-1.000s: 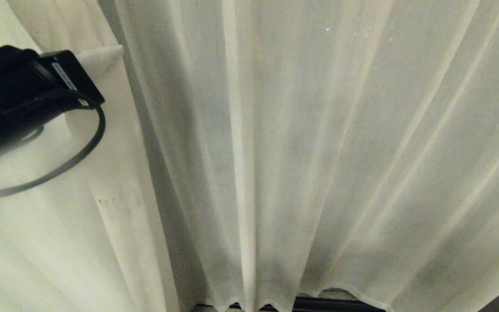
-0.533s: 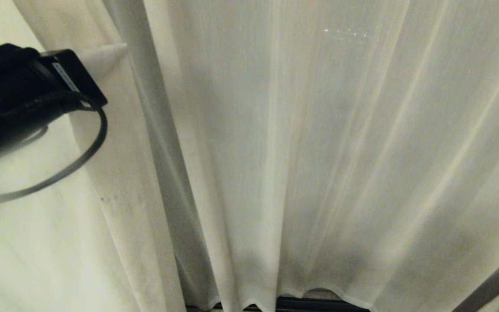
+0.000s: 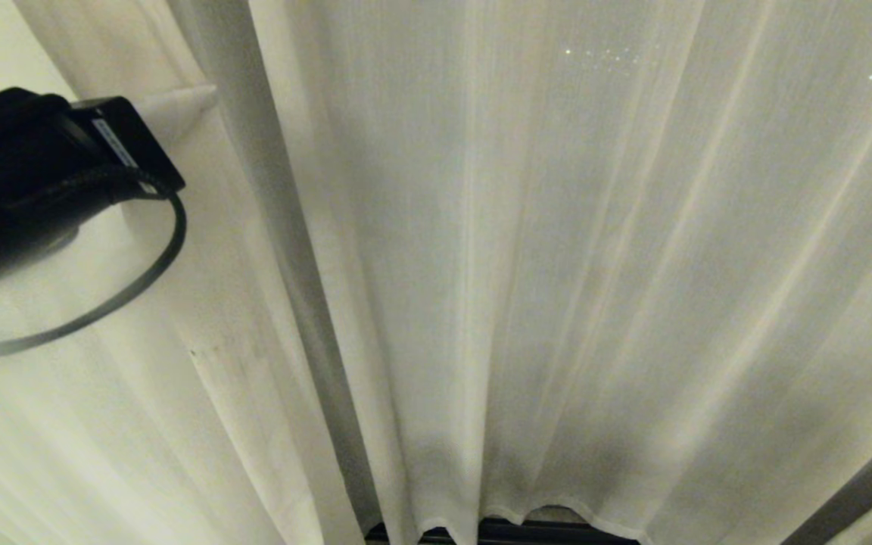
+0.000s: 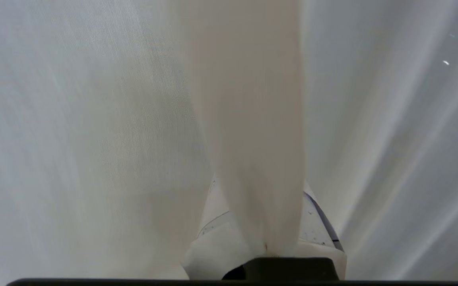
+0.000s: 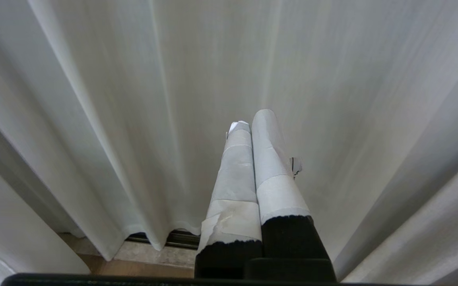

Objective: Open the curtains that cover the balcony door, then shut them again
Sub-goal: Close the inner curtains on both sides

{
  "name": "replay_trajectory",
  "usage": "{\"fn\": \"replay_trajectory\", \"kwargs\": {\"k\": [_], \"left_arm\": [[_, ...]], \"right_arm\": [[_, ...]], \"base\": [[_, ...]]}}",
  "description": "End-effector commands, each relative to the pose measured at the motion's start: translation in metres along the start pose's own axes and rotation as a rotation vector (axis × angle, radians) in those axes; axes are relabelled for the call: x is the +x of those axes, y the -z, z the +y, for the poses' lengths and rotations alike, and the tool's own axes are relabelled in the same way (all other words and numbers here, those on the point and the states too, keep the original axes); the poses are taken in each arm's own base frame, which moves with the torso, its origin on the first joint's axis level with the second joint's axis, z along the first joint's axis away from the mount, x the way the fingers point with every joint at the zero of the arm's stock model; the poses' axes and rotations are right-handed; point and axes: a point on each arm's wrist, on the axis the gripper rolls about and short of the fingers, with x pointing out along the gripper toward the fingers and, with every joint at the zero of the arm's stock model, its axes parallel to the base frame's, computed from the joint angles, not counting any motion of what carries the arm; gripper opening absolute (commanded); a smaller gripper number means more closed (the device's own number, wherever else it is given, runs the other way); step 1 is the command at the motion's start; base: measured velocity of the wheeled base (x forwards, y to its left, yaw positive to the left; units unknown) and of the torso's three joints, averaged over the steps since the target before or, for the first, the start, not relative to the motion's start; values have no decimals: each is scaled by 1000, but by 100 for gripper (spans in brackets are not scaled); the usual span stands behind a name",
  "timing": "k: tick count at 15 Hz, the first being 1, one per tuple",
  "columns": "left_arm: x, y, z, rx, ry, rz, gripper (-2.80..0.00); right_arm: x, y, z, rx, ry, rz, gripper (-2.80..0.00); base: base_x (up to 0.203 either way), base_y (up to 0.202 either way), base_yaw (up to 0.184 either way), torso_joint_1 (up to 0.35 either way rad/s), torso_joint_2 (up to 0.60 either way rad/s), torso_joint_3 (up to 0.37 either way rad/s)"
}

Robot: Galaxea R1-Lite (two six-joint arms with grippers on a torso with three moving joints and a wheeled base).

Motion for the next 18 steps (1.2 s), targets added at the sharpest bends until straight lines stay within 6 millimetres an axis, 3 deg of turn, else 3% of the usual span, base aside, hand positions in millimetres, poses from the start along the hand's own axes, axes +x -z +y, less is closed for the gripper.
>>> {"fn": "replay_trajectory", "kwargs": {"k": [1, 12, 13, 18], "left_arm": [[-4, 1, 2, -1, -15, -2, -280], [-6, 6, 9, -10, -66, 14, -280], [-7, 8, 8, -11, -66, 19, 0], [-15, 11, 9, -8, -72, 26, 0]], "right_arm": [[0, 0, 0, -1, 0, 0, -280], [0, 0, 0, -1, 0, 0, -280], [0, 0, 0, -1, 0, 1, -280], [0, 0, 0, 0, 0, 2, -280]], "base": [[0, 0, 0, 0, 0, 0], [0, 0, 0, 0, 0, 0], [0, 0, 0, 0, 0, 0], [0, 0, 0, 0, 0, 0]]}}
